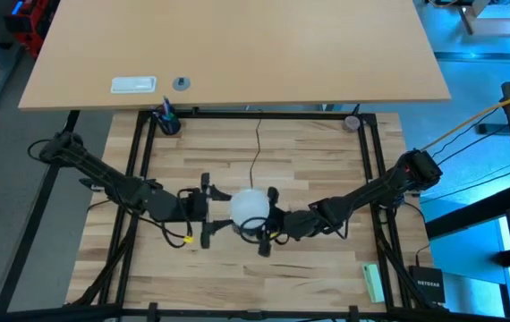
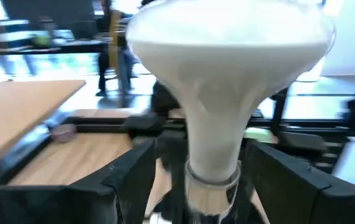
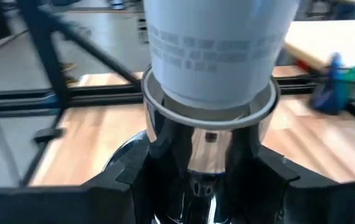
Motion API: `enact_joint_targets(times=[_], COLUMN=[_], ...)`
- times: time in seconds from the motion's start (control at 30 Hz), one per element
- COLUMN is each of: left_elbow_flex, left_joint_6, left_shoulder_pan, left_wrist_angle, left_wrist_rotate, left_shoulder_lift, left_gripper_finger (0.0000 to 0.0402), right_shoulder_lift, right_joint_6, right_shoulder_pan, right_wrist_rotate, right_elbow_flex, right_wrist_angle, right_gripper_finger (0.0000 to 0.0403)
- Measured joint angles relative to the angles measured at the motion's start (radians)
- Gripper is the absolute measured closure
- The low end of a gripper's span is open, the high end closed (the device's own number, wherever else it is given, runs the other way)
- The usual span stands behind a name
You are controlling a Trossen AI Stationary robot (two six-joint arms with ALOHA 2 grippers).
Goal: Screw lightbulb
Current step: Remove the lightbulb from the lamp
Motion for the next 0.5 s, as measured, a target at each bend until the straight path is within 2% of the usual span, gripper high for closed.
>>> enact_joint_targets(times=[0.13, 0.27, 0.4, 0.5], left_elbow_flex=[0.000, 0.000, 0.000, 0.000], left_joint_6=[-0.002, 0.028, 0.040, 0.067], left_shoulder_pan=[0.020, 0.037, 0.053, 0.055], left_wrist_angle=[0.014, 0.025, 0.062, 0.066], left_wrist_rotate=[0.134, 0.174, 0.287, 0.300], left_shoulder_lift=[0.016, 0.047, 0.069, 0.076], left_gripper_finger=[0.0164, 0.0164, 0.0164, 0.0164], right_shoulder_lift=[0.020, 0.051, 0.058, 0.058], right_joint_6=[0.001, 0.003, 0.002, -0.002], right_shoulder_pan=[0.000, -0.012, -0.019, -0.018], right_wrist_rotate=[-0.027, -0.085, -0.114, -0.142], right_elbow_flex=[0.000, 0.000, -0.001, -0.001], right_wrist_angle=[0.030, 0.066, 0.061, 0.072], right_gripper_finger=[0.0224, 0.0224, 0.0224, 0.0224])
